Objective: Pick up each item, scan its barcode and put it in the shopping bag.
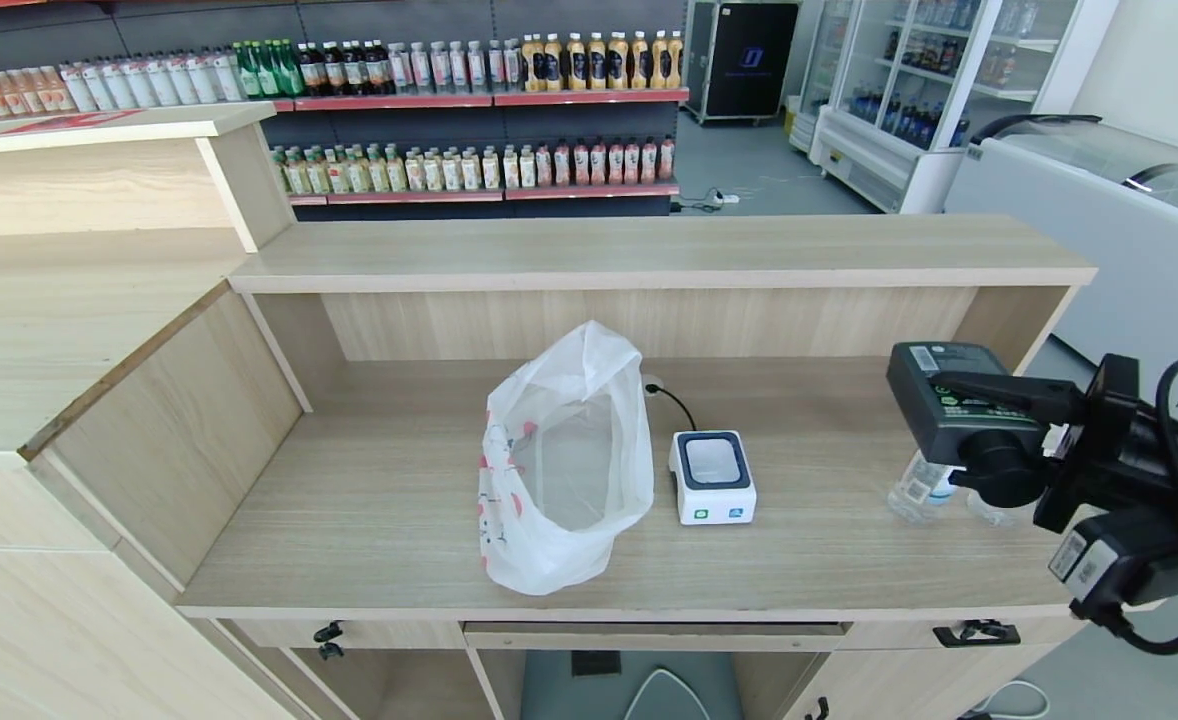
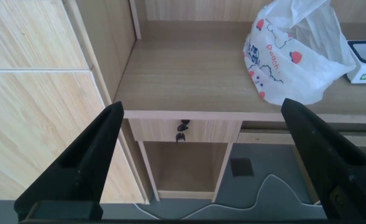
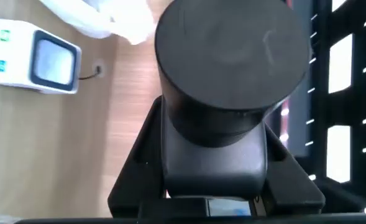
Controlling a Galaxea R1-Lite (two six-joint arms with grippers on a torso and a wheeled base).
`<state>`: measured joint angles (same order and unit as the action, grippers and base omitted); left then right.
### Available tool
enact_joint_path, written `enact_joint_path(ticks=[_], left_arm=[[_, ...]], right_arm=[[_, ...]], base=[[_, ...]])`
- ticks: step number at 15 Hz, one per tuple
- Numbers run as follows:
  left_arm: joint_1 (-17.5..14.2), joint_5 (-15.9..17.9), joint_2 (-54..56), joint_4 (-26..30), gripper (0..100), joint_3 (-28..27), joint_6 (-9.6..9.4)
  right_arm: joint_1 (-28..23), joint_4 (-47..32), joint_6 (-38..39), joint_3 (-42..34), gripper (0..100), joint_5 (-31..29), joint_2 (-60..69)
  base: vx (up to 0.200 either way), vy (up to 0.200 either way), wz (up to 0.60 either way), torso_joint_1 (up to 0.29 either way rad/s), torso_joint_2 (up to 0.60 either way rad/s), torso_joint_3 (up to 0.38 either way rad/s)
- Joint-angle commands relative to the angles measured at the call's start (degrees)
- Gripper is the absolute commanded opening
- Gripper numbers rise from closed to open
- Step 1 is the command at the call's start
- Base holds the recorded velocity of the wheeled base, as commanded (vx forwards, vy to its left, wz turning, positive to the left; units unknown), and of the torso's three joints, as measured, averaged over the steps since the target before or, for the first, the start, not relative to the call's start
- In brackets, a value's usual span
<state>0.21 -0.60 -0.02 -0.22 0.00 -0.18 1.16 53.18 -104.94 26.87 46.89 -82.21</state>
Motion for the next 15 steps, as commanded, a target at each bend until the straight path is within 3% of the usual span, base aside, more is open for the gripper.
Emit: enact_joint_path(ticks=[1, 2, 3, 7, 11, 15], left_arm=[[-0.03, -0.02, 0.02, -0.04, 100, 0.00, 0.01], [-0.03, -0.02, 0.02, -0.04, 100, 0.00, 0.01], [-0.03, -0.02, 0.02, -0.04, 100, 0.00, 0.01], [-0.03, -0.02, 0.02, -0.04, 100, 0.00, 0.01], [-0.03, -0.02, 0.02, -0.04, 100, 0.00, 0.01], [-0.03, -0.02, 0.02, -0.04, 100, 0.00, 0.01]], right_arm=[[6.22, 1.84, -7.48, 0.11, 0, 0.05, 3.64], [14.05, 2.11, -16.70, -0.06, 0, 0.05, 5.22], [17.56, 2.20, -21.36, -0.33, 0, 0.05, 6.98], [23.28, 2.02, -34.72, -0.50, 0, 0.05, 13.66], [23.63, 1.49, -36.83, -0.76, 0, 0.22, 14.71], [28.46, 1.23, -36.57, -1.12, 0, 2.69, 16.91]], base=[[0.000, 0.000, 0.00, 0.000, 0.00, 0.000], [0.000, 0.000, 0.00, 0.000, 0.00, 0.000], [0.000, 0.000, 0.00, 0.000, 0.00, 0.000], [0.000, 0.000, 0.00, 0.000, 0.00, 0.000], [0.000, 0.000, 0.00, 0.000, 0.00, 0.000], [0.000, 0.000, 0.00, 0.000, 0.00, 0.000]])
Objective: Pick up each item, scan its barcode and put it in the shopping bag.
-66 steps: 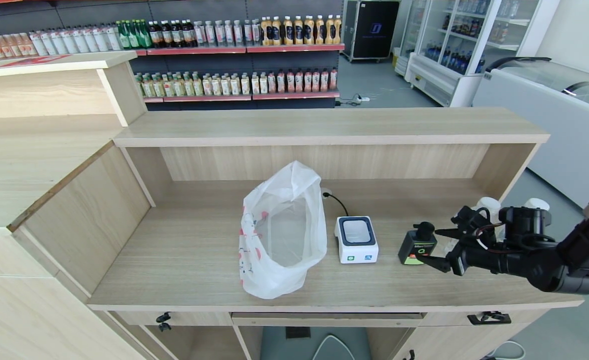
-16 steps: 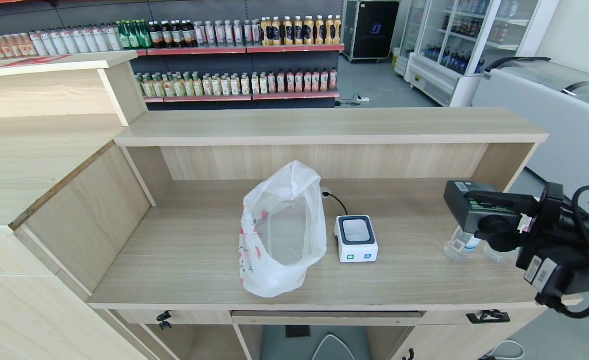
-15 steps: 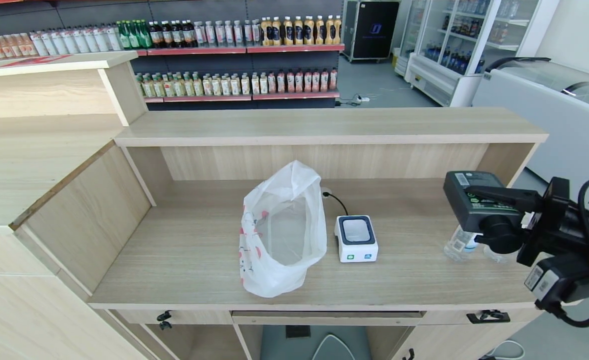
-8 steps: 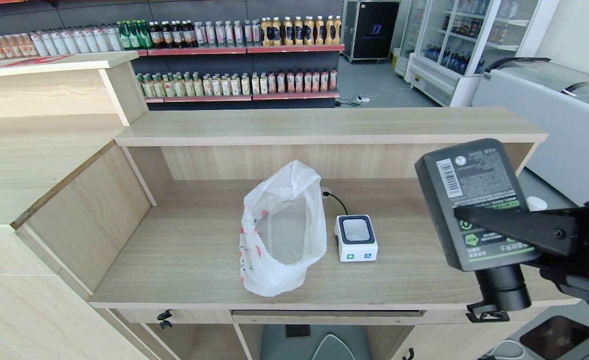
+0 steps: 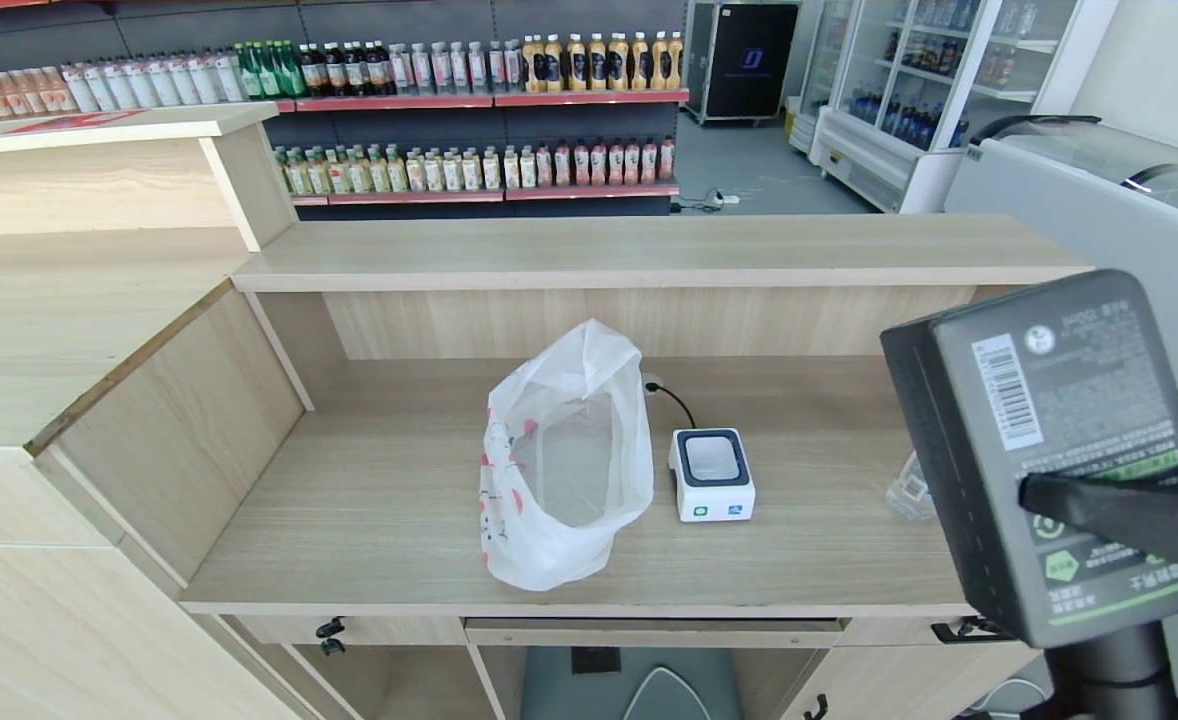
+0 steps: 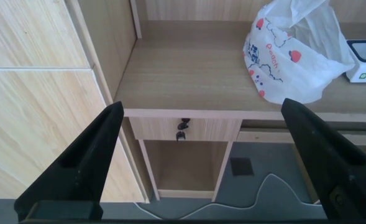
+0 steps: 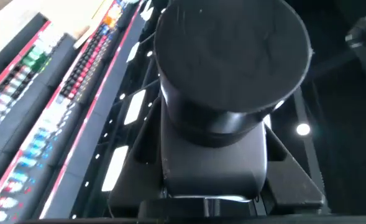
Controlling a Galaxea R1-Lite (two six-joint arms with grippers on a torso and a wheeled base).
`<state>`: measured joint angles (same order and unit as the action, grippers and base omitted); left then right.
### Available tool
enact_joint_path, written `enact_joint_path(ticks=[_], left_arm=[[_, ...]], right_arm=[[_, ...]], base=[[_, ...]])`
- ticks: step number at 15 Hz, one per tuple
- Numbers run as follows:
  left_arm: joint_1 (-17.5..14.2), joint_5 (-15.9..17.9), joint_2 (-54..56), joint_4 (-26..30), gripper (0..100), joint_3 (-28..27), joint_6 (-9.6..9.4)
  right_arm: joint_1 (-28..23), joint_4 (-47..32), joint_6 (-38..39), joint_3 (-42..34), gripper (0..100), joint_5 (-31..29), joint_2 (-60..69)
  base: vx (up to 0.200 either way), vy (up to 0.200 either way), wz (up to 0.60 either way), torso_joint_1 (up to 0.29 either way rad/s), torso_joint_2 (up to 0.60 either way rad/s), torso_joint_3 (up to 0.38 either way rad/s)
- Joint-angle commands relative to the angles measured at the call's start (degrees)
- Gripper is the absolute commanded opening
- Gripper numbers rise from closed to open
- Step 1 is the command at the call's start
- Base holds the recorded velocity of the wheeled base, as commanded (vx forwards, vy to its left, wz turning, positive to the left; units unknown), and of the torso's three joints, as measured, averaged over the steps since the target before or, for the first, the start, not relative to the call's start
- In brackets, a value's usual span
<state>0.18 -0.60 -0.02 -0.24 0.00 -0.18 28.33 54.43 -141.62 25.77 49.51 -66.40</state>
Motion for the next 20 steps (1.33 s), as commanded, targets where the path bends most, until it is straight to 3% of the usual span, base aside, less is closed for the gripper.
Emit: enact_joint_path(ticks=[1, 12, 20], left_arm=[[-0.01, -0.02, 0.02, -0.02, 100, 0.00, 0.01], [-0.01, -0.02, 0.02, -0.02, 100, 0.00, 0.01], [-0.01, -0.02, 0.02, -0.02, 100, 0.00, 0.01]], right_arm=[[1.73, -0.20, 0.29, -0.02, 0, 0.06, 1.63], [2.52, -11.28, 5.74, 1.56, 0, 0.24, 12.61], [2.61, -12.07, 5.56, 1.39, 0, 0.24, 13.05]], base=[[0.000, 0.000, 0.00, 0.000, 0.00, 0.000], [0.000, 0.000, 0.00, 0.000, 0.00, 0.000], [0.000, 0.000, 0.00, 0.000, 0.00, 0.000]])
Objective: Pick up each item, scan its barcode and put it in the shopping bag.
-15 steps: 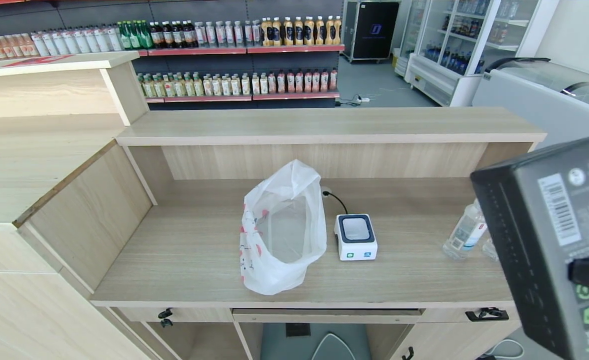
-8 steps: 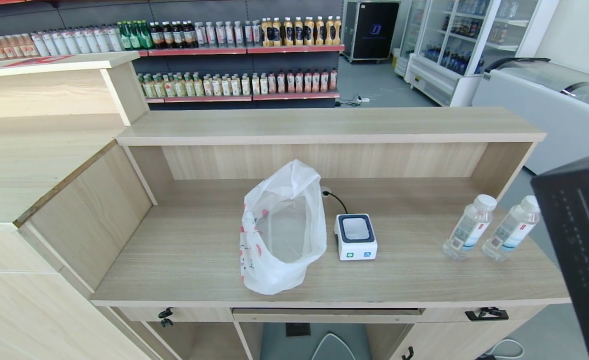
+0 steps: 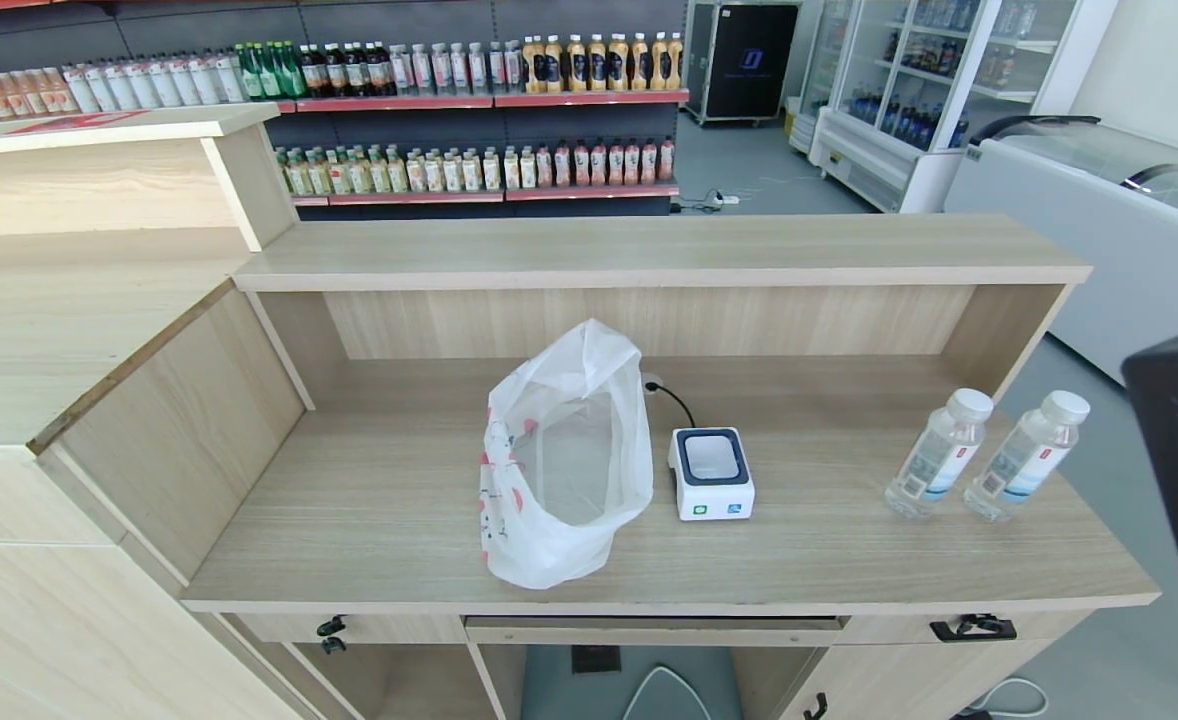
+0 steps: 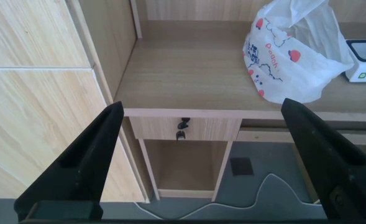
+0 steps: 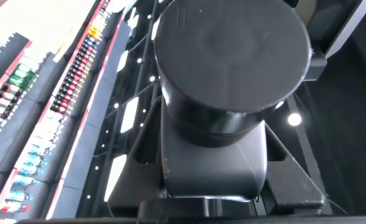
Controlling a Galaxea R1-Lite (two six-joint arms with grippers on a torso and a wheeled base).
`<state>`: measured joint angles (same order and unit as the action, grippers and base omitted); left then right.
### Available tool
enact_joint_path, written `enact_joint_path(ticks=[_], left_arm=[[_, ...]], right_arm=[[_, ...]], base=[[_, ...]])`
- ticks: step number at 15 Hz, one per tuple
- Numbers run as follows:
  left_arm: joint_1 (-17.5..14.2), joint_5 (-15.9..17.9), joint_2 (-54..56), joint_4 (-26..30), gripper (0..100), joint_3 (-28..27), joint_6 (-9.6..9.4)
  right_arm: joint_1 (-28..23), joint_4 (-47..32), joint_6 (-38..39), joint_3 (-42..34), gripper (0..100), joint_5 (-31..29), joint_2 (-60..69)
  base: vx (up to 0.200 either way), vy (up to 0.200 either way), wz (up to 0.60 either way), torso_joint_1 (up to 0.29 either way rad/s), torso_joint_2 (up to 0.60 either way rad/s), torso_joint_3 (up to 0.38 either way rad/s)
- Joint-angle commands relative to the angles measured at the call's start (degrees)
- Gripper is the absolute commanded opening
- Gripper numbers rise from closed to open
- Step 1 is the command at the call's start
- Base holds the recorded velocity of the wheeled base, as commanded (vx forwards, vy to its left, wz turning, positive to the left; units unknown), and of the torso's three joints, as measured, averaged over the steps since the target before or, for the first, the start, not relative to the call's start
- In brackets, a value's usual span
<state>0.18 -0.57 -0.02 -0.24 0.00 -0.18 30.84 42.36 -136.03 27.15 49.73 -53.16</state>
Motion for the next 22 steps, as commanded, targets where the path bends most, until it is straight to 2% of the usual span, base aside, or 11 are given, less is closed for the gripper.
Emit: enact_joint_path(ticks=[1, 5, 7, 8, 10, 11, 12, 15, 19, 21, 22], left_arm=[[-0.01, -0.04, 0.02, -0.02, 100, 0.00, 0.01], [-0.01, -0.04, 0.02, -0.02, 100, 0.00, 0.01], [-0.01, -0.04, 0.02, -0.02, 100, 0.00, 0.01], [-0.01, -0.04, 0.02, -0.02, 100, 0.00, 0.01], [-0.01, -0.04, 0.02, -0.02, 100, 0.00, 0.01], [-0.01, -0.04, 0.02, -0.02, 100, 0.00, 0.01], [-0.01, -0.04, 0.02, -0.02, 100, 0.00, 0.01], [-0.01, -0.04, 0.02, -0.02, 100, 0.00, 0.01], [-0.01, -0.04, 0.02, -0.02, 100, 0.00, 0.01], [-0.01, -0.04, 0.02, -0.02, 100, 0.00, 0.01], [-0.01, -0.04, 0.02, -0.02, 100, 0.00, 0.01]], right_arm=[[0.10, 0.00, -0.02, 0.01, 0, 0.02, -0.36], [-0.17, -0.17, 0.95, 0.10, 0, -0.24, -0.45], [-5.71, -4.92, 17.47, 2.38, 0, -14.04, -3.88], [-10.10, -7.91, 31.88, 2.91, 0, -20.81, -5.20], [-19.68, -10.11, 56.14, 2.65, 0, -29.42, -6.78], [-23.81, -10.37, 61.06, 2.29, 0, -31.62, -7.31], [-32.95, -11.60, 71.35, 0.89, 0, -33.64, -9.68], [-43.59, -14.06, 87.78, -0.78, 0, -33.55, -13.99], [-46.40, -13.71, 103.69, -1.13, 0, -33.55, -19.00], [-42.00, -14.06, 114.06, 0.01, 0, -35.66, -20.58], [-38.40, -14.33, 121.09, 2.47, 0, -40.41, -22.51]], base=[[0.000, 0.000, 0.00, 0.000, 0.00, 0.000], [0.000, 0.000, 0.00, 0.000, 0.00, 0.000], [0.000, 0.000, 0.00, 0.000, 0.00, 0.000], [0.000, 0.000, 0.00, 0.000, 0.00, 0.000], [0.000, 0.000, 0.00, 0.000, 0.00, 0.000], [0.000, 0.000, 0.00, 0.000, 0.00, 0.000], [0.000, 0.000, 0.00, 0.000, 0.00, 0.000], [0.000, 0.000, 0.00, 0.000, 0.00, 0.000], [0.000, 0.000, 0.15, 0.001, 0.00, 0.001], [0.000, 0.000, 0.60, -0.002, 0.00, 0.007], [0.000, 0.000, 0.60, 0.002, 0.00, 0.002]])
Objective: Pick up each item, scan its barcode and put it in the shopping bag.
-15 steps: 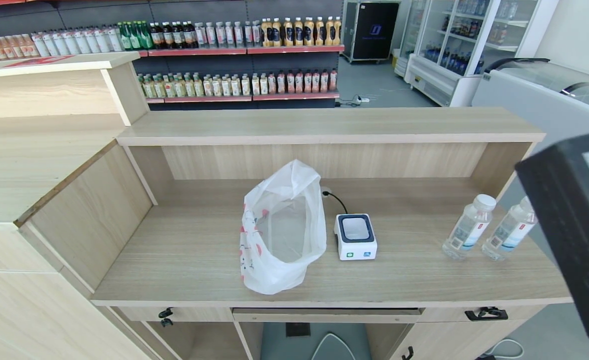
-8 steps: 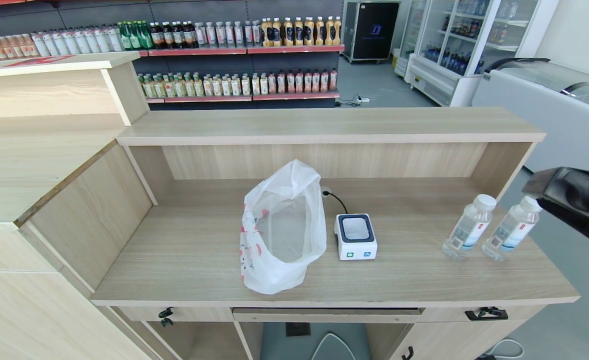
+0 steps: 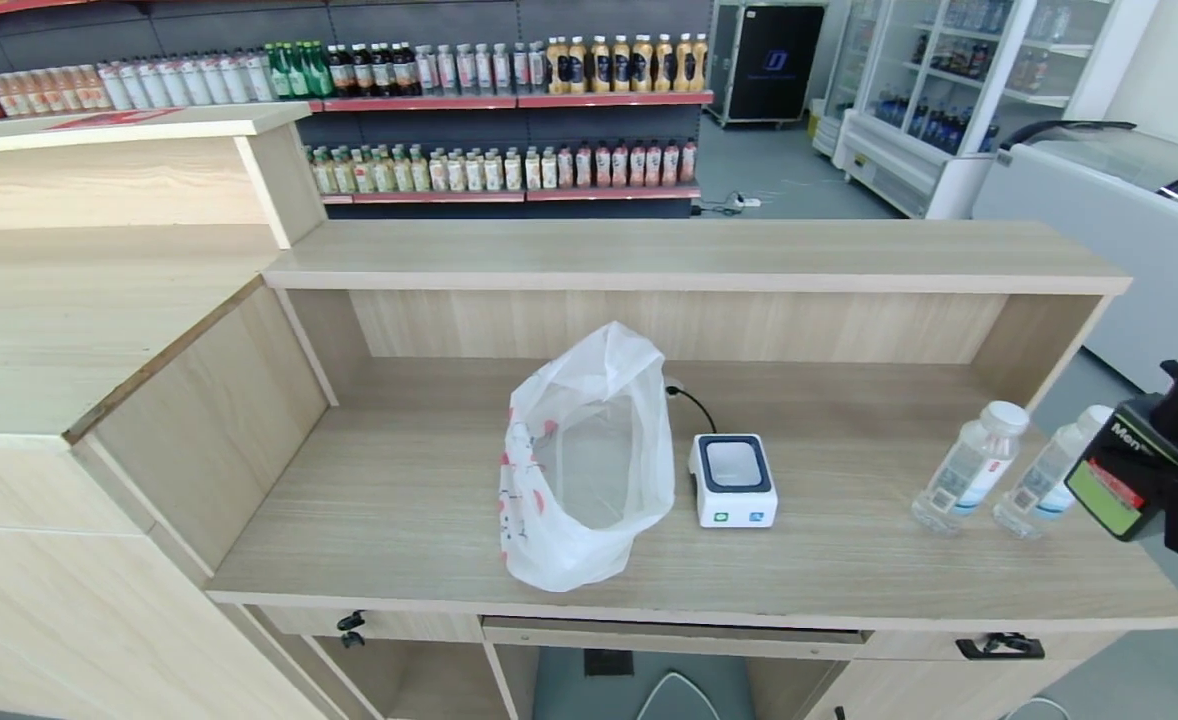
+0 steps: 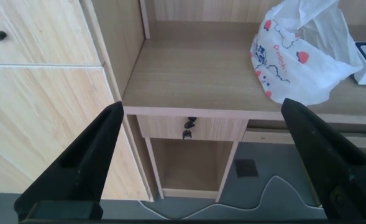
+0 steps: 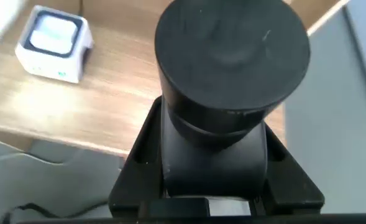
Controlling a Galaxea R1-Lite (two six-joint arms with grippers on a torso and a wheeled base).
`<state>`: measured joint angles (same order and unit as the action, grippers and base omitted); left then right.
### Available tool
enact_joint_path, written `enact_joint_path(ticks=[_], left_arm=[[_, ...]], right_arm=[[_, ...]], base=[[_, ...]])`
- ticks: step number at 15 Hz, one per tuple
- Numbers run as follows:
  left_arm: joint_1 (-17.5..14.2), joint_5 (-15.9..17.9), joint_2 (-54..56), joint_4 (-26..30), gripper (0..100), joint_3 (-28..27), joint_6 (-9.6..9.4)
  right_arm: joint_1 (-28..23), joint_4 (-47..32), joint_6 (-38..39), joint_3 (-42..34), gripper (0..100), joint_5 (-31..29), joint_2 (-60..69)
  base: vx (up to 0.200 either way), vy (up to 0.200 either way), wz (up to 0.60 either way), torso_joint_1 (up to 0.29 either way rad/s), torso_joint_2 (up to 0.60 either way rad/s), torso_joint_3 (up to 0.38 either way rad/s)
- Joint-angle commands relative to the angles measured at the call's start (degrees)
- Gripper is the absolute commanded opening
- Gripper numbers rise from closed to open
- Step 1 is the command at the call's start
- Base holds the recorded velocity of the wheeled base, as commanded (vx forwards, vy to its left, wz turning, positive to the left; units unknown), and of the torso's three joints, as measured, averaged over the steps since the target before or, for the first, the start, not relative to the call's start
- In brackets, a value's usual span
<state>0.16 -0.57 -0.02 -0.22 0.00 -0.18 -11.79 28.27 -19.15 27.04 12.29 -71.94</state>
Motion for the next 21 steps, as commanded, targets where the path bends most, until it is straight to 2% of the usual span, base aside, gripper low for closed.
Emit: enact_joint_path(ticks=[1, 2, 3, 4, 5, 6, 8, 9, 12, 17, 21], left_arm=[[0.02, -0.04, 0.02, -0.04, 100, 0.00, 0.01], [0.02, -0.04, 0.02, -0.04, 100, 0.00, 0.01], [0.02, -0.04, 0.02, -0.04, 100, 0.00, 0.01], [0.02, -0.04, 0.02, -0.04, 100, 0.00, 0.01], [0.02, -0.04, 0.02, -0.04, 100, 0.00, 0.01], [0.02, -0.04, 0.02, -0.04, 100, 0.00, 0.01], [0.02, -0.04, 0.02, -0.04, 100, 0.00, 0.01], [0.02, -0.04, 0.02, -0.04, 100, 0.00, 0.01], [0.02, -0.04, 0.02, -0.04, 100, 0.00, 0.01], [0.02, -0.04, 0.02, -0.04, 100, 0.00, 0.01], [0.02, -0.04, 0.02, -0.04, 100, 0.00, 0.01]], right_arm=[[8.01, -1.90, 11.77, 6.80, 0, -7.89, -6.37], [10.03, -5.24, 17.57, 11.55, 0, -10.18, -8.92], [10.56, -6.74, 19.94, 13.39, 0, -10.09, -9.54], [12.14, -9.81, 26.09, 15.59, 0, -6.22, -10.42], [12.14, -9.64, 26.09, 15.24, 0, -3.15, -11.47], [12.14, -8.49, 27.06, 15.06, 0, -0.07, -12.79], [11.61, -2.78, 35.85, 15.06, 0, 8.89, -16.04], [10.65, -1.81, 37.43, 15.32, 0, 11.27, -17.36], [5.99, -1.73, 36.55, 16.38, 0, 18.65, -22.99], [-2.01, -1.64, 30.75, 16.47, 0, 29.72, -28.08], [-5.09, -1.46, 27.50, 19.19, 0, 30.87, -32.48]], base=[[0.000, 0.000, 0.60, 0.002, 0.00, 0.002], [0.000, 0.000, 0.60, 0.012, 0.00, -0.002], [0.000, 0.000, 0.60, 0.002, 0.00, 0.002], [0.000, 0.000, 0.00, 0.000, 0.00, 0.000], [0.000, 0.000, 0.00, 0.000, 0.00, 0.000], [0.000, 0.000, 0.00, 0.000, 0.00, 0.000], [0.000, 0.000, 0.00, 0.000, 0.00, 0.000], [0.000, 0.000, 0.00, 0.000, 0.00, 0.000], [0.000, 0.000, 0.00, 0.000, 0.00, 0.000], [0.000, 0.000, 0.00, 0.000, 0.00, 0.000], [0.000, 0.000, 0.00, 0.000, 0.00, 0.000]])
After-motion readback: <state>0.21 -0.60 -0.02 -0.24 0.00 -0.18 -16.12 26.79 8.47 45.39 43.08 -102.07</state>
